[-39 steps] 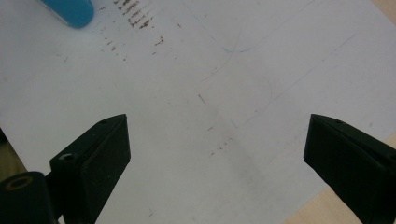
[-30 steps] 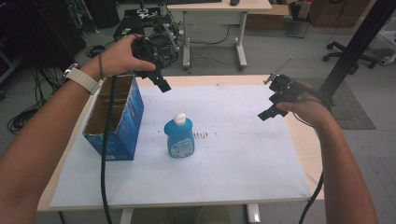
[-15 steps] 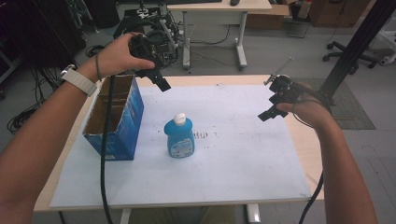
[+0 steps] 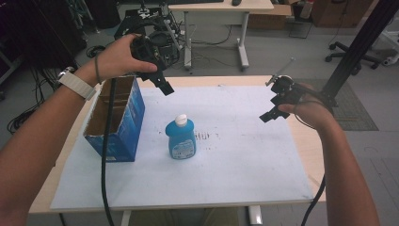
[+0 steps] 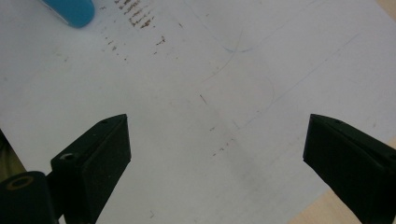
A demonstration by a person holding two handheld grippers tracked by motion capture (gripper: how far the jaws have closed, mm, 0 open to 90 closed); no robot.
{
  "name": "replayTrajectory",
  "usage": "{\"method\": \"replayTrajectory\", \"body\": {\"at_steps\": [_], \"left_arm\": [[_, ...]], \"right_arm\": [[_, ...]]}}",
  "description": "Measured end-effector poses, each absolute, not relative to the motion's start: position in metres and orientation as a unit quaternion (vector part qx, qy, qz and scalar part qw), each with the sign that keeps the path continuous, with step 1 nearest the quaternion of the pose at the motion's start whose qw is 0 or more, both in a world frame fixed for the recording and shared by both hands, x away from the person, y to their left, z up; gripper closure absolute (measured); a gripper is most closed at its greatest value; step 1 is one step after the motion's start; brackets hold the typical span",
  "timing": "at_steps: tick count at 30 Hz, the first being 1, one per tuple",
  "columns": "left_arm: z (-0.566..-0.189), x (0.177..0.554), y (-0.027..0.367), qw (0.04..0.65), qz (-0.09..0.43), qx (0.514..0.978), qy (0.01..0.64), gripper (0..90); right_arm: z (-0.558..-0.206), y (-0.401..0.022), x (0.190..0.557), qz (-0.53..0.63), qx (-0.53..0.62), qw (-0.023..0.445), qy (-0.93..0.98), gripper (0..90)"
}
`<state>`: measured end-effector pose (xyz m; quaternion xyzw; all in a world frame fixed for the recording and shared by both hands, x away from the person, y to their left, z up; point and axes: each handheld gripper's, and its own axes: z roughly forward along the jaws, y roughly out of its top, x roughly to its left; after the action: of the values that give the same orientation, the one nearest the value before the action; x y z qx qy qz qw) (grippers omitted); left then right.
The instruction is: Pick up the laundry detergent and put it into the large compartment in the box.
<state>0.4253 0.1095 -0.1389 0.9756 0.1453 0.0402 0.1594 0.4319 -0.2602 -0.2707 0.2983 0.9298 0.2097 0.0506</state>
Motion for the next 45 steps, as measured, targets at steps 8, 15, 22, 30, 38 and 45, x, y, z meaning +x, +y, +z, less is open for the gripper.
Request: {"method": "replayTrajectory", "body": {"at_steps": [8, 15, 22, 30, 38, 45], "left_arm": [[-0.139, 0.416, 0.106, 0.171, 0.024, 0.975, 0.138, 4.9], [-0.138, 0.408, 0.104, 0.169, 0.027, 0.976, 0.135, 4.3], [-0.143, 0.4, 0.102, 0.171, 0.029, 0.976, 0.131, 6.0], [-0.15, 0.391, 0.098, 0.165, 0.013, 0.978, 0.127, 6.2], [-0.157, 0.388, 0.094, 0.156, 0.008, 0.979, 0.129, 6.6], [-0.164, 0.387, 0.091, 0.153, 0.008, 0.98, 0.128, 6.8]], "right_arm": [[-0.271, -0.262, 0.43, 0.209, 0.301, 0.05, 0.929, 7.6], [-0.272, -0.262, 0.429, 0.211, 0.301, 0.05, 0.929, 7.6], [-0.273, -0.261, 0.428, 0.212, 0.3, 0.049, 0.929, 7.6], [-0.273, -0.261, 0.427, 0.211, 0.3, 0.049, 0.929, 7.6], [-0.273, -0.26, 0.426, 0.213, 0.298, 0.049, 0.929, 7.6], [-0.273, -0.261, 0.426, 0.213, 0.298, 0.048, 0.929, 7.6]]}}
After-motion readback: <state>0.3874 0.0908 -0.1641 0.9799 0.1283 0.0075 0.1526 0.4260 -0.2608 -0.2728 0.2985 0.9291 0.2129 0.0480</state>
